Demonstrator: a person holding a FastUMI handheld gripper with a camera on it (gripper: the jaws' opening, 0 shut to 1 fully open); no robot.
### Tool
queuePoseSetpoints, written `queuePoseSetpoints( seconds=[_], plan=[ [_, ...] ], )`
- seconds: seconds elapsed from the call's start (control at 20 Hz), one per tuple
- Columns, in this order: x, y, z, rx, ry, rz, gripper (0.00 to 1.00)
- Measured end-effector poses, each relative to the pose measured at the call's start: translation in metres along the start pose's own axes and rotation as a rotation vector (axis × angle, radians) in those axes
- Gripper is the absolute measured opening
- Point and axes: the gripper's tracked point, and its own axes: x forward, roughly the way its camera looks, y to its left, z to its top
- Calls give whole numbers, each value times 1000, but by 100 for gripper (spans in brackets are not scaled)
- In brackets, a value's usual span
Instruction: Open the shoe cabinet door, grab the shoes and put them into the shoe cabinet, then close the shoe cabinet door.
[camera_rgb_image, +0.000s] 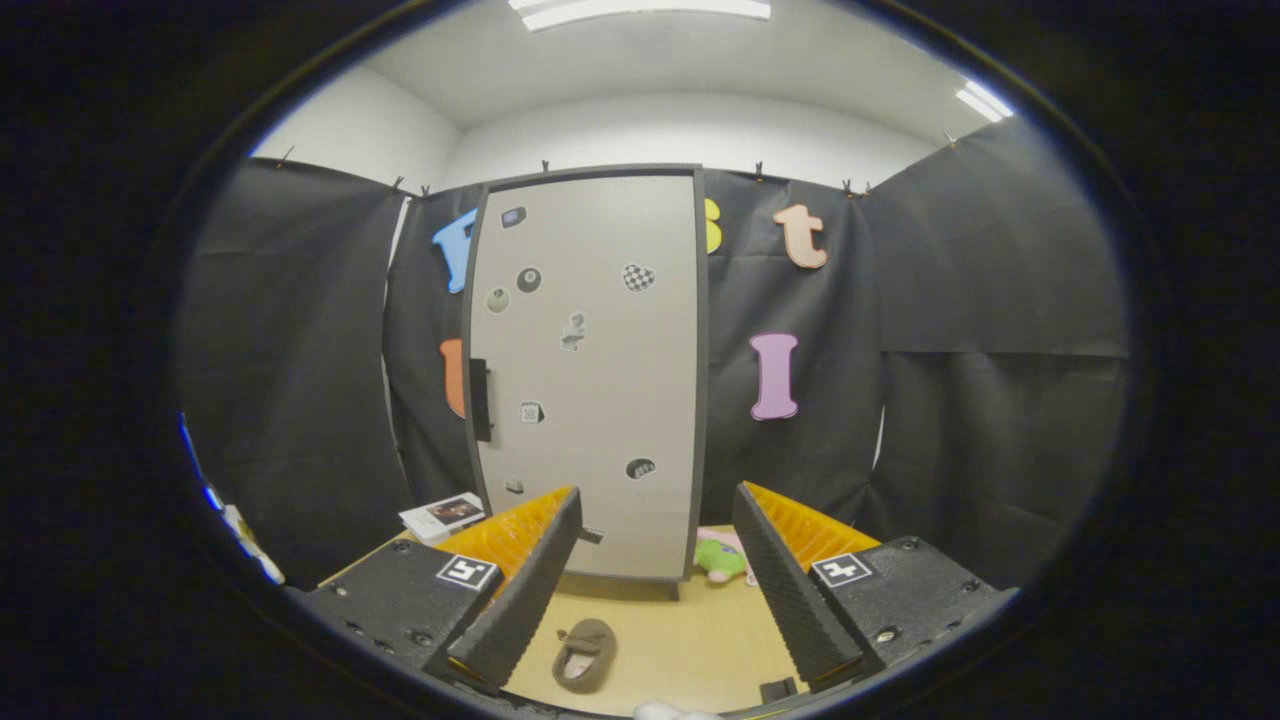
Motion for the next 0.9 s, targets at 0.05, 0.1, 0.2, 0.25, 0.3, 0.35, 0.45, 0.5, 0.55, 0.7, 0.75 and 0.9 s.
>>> queuePoseSetpoints(
  seconds=[0.05, 0.1, 0.2, 0.25, 0.3, 0.35, 0.45, 0.5, 0.55, 0.7, 0.75, 0.9],
  plan=[
    [4, 5, 4, -4, -8, -11, 99],
    [9, 10, 10, -14, -26, -21, 99],
    [24, 31, 22, -17, -51, -25, 99],
    [34, 47, 26, -9, -59, -9, 99],
    [45, 63, 32, 1, -76, 11, 99],
    [57, 80, 37, 8, -88, 37, 99],
    [85, 108, 39, 13, -87, 58, 99],
    [101, 126, 38, 14, -77, 77, 99],
    [118, 146, 35, 15, -55, 98, 99],
    [169, 195, 29, 18, -8, 151, 99],
    [188, 209, 27, 11, -4, 163, 99],
    [237, 239, 12, 4, 44, 178, 99]
  ],
)
